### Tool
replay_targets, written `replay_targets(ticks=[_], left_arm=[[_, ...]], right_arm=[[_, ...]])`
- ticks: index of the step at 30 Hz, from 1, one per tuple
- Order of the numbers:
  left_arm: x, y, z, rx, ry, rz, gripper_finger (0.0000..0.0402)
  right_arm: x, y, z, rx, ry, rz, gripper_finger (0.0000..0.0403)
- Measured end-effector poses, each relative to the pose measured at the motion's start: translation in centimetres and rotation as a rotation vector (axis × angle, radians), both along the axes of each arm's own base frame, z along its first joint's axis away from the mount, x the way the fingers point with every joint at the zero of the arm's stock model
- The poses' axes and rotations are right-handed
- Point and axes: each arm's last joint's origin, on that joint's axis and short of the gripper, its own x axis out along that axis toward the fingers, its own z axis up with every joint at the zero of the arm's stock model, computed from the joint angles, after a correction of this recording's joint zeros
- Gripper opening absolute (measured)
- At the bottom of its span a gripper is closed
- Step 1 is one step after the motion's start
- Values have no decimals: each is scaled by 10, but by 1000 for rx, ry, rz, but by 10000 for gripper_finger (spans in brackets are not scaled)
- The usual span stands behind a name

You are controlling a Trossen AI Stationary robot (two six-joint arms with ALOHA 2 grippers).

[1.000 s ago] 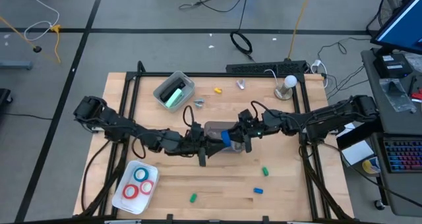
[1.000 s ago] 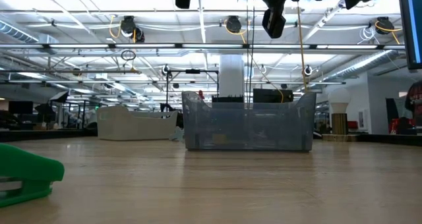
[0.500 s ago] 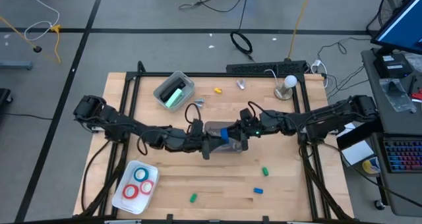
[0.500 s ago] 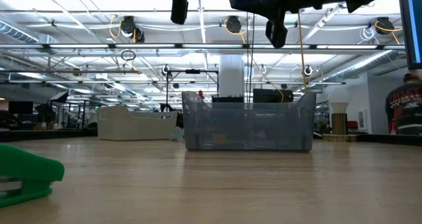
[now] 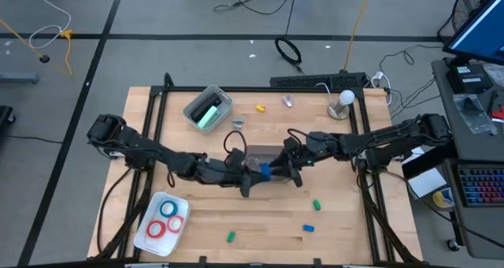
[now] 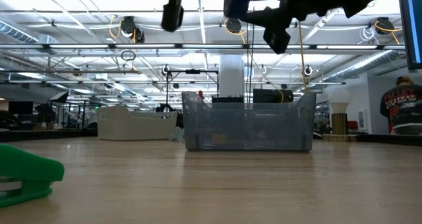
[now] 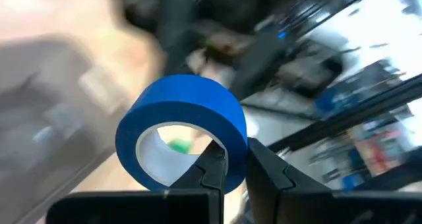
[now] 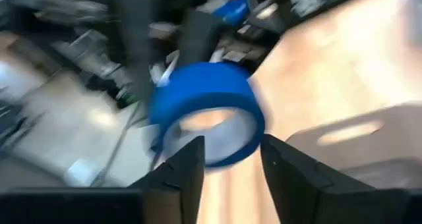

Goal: Pick and place Stapler, Stapler remover, tape
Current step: Put the dark blue tape into the white bin

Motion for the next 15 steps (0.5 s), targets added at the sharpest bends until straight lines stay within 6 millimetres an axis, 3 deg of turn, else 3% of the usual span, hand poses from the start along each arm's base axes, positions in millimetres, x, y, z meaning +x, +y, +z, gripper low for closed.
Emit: replay_targets(ticks=[8,15], left_arm=[[-27,-12,-3,-112,230,-34,32],[-75,-33,4,-334,489,-72,32]], right_arm=[[-5,7,-5,73,76,245,184],[-7,8,-7,92,97,290,187]])
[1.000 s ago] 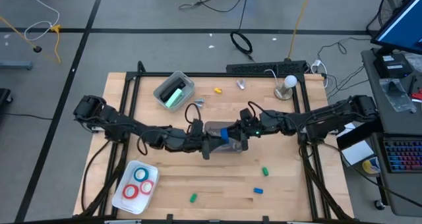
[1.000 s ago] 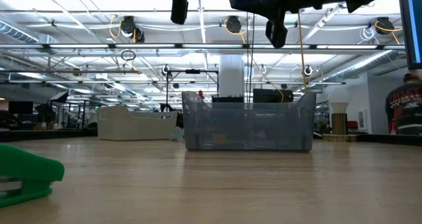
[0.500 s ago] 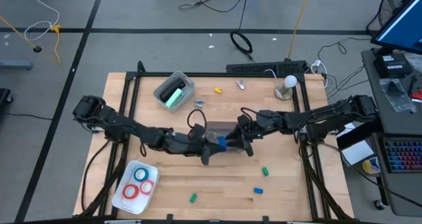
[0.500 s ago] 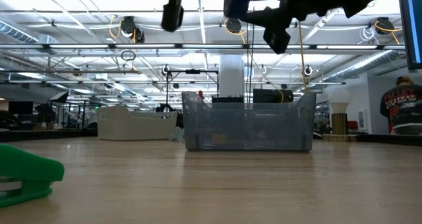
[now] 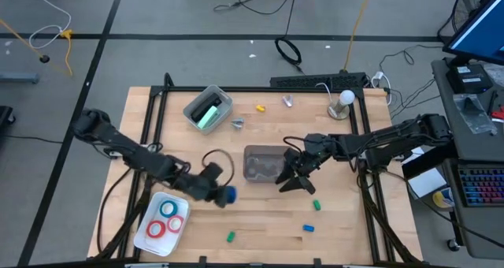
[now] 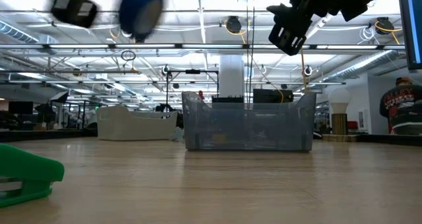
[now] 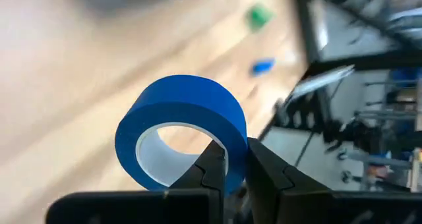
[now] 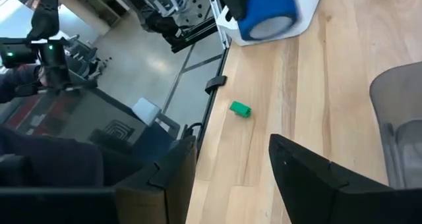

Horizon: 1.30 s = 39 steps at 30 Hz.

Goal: Pick and place Stapler, Stapler remover, tape
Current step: Put the dark blue tape into the white bin

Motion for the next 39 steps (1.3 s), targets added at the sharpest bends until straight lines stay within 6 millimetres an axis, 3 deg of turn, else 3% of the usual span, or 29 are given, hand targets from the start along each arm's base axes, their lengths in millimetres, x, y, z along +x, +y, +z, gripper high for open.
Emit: replay_targets(ticks=[9,24,32,39], left_arm=[[-53,-39,-9,-324,446,-19,32],[-109,-78,-16,-383,728,33,32],[-118,-84,-36,-445,751,68,32],[-122,-78,-58,-436,772,85,32]], right_arm=[[0,0,0,-4,-1,-3,180],[0,0,0,-16,-7,-2,177],[0,0,0,-23,-13,1,173],[0,0,0,-21,-11,0,175]])
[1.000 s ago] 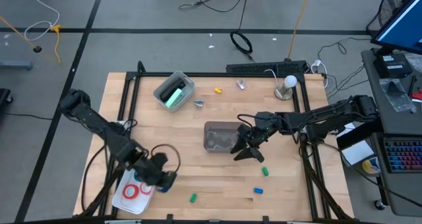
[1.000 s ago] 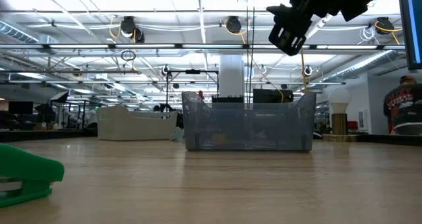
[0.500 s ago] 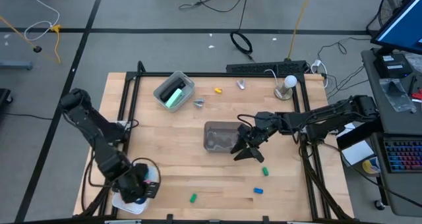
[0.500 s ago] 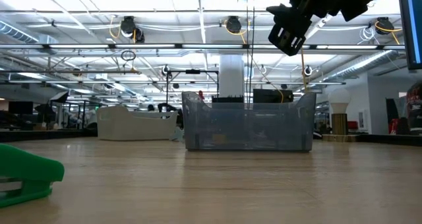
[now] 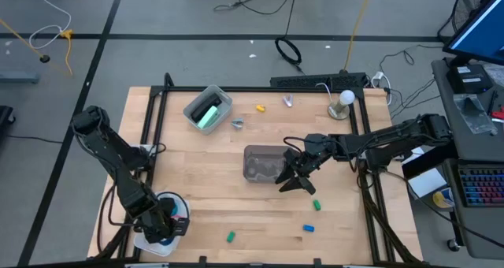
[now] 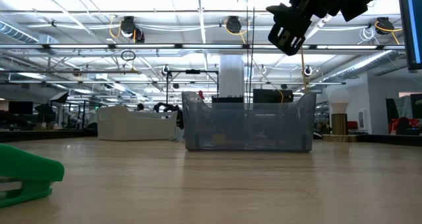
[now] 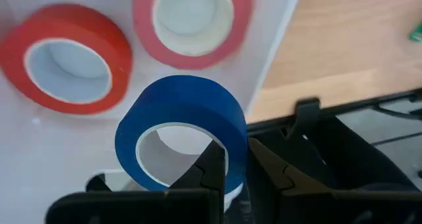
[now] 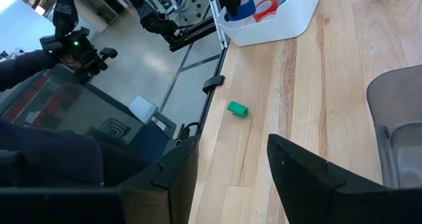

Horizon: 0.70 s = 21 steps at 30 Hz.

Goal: Pick and place Stapler, Stapler remover, tape
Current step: Put the dark blue tape into the white bin

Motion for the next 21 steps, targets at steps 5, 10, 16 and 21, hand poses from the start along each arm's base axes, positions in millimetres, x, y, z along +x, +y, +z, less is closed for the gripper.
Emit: replay_targets(ticks=[5,10,16,21], left_arm=[[-1,0,-12,-50,-22,-8,32],[-5,2,-23,-74,-14,-15,32],[-6,3,-26,-68,-17,-23,32],[-9,1,-26,-64,-17,-41,32]], right_arm=[[0,0,0,0,0,0,172],[0,0,0,1,0,-1,173],[0,0,0,1,0,-1,170],[0,0,0,0,0,-1,169]])
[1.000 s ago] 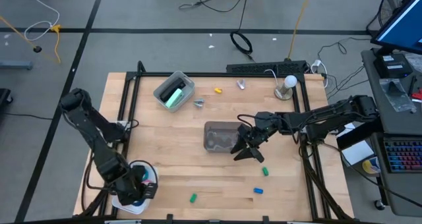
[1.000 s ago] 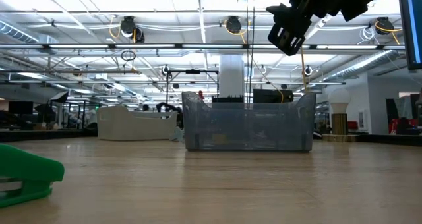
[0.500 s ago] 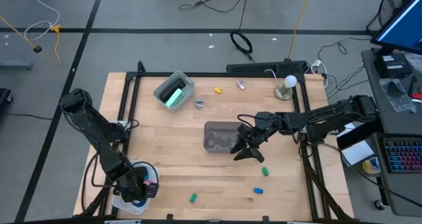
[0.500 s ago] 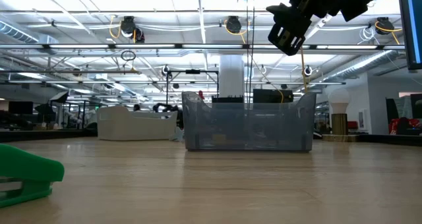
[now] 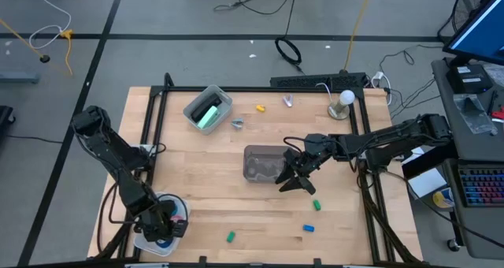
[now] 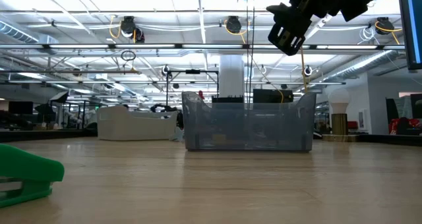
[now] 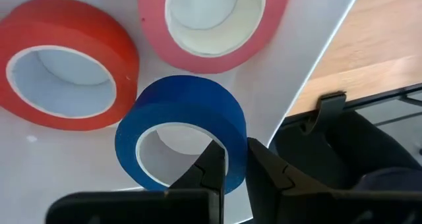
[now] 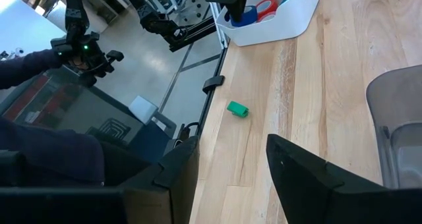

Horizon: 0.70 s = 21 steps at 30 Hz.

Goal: Pick and place Stapler, Stapler remover, tape
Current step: Put the dark blue tape into the white bin

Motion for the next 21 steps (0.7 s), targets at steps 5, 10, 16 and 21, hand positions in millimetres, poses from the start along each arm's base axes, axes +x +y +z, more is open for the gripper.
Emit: replay_targets(ticks=[5,10,16,21], left_arm=[[0,0,0,-4,-5,1,34],[1,0,0,9,-31,4,37],[1,1,0,21,-30,-6,41],[1,0,0,21,-41,-21,78]], right_arm=[[0,0,0,-1,-1,0,169],[0,0,0,-2,-1,1,170],[0,0,0,-2,-2,1,171],[0,0,0,-3,-2,1,171]])
